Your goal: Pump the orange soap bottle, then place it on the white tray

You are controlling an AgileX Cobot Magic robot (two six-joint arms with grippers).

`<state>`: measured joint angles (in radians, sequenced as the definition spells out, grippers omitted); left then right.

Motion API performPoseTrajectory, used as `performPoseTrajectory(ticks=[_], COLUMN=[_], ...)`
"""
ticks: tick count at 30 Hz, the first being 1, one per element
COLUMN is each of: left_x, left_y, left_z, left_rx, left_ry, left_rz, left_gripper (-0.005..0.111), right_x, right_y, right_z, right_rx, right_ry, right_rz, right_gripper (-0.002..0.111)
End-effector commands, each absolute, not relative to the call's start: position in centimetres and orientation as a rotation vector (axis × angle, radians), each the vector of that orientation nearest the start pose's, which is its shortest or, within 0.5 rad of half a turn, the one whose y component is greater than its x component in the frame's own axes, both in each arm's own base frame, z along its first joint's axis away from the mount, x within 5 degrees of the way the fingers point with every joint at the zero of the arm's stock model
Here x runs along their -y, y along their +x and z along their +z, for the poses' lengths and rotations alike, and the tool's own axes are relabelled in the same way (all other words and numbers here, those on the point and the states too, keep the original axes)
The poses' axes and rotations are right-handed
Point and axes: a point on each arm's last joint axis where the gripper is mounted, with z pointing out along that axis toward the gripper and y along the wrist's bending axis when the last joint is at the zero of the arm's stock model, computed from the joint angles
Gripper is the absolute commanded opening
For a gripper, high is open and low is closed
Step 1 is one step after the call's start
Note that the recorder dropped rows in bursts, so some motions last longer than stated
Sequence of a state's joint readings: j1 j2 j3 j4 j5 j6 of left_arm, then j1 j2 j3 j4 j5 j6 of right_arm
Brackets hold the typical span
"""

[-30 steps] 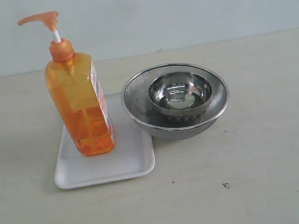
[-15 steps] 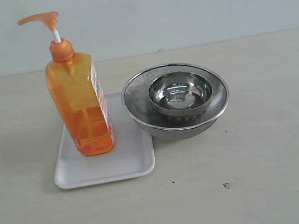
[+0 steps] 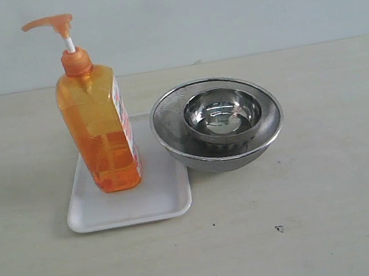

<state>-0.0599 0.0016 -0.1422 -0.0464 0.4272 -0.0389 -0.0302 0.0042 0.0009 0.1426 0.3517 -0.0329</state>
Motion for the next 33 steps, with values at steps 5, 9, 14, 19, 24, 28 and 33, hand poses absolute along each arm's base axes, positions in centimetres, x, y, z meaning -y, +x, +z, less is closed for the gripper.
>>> performPoseTrajectory(ticks=[5,9,14,19,24,28,33], left_x=[0.1,0.1,0.2,0.2,0.2,0.2,0.2], left_y=[5.4,5.4,5.4,5.4,5.4,5.4,5.4], left_z=[18.5,18.5,18.5,18.5,18.5,18.5,18.5], left_rx=[-1.797,-1.793,-1.791,-1.791,-1.791,-1.791,-1.791], left_ry=[-0.065,-0.017,-0.011,-0.011,-0.011,-0.011,-0.011], left_rz=[-0.072,-0.034,-0.030,-0.030,-0.030,-0.030,-0.030], left_gripper=[0.005,0.005,0.005,0.005,0.005,0.005,0.005], right_x=[-0.3,-0.3,-0.3,-0.3,-0.3,-0.3,-0.3], right_y=[5.4,5.4,5.4,5.4,5.4,5.4,5.4], right_z=[18.3,18.3,18.3,18.3,18.3,18.3,18.3], right_rx=[-1.820,-1.820,-1.820,-1.820,-1.820,-1.820,-1.820], right_ry=[0.083,0.083,0.081,0.085,0.085,0.085,0.085], right_rz=[0.097,0.097,0.095,0.099,0.099,0.099,0.099], right_gripper=[0.000,0.000,0.000,0.000,0.000,0.000,0.000])
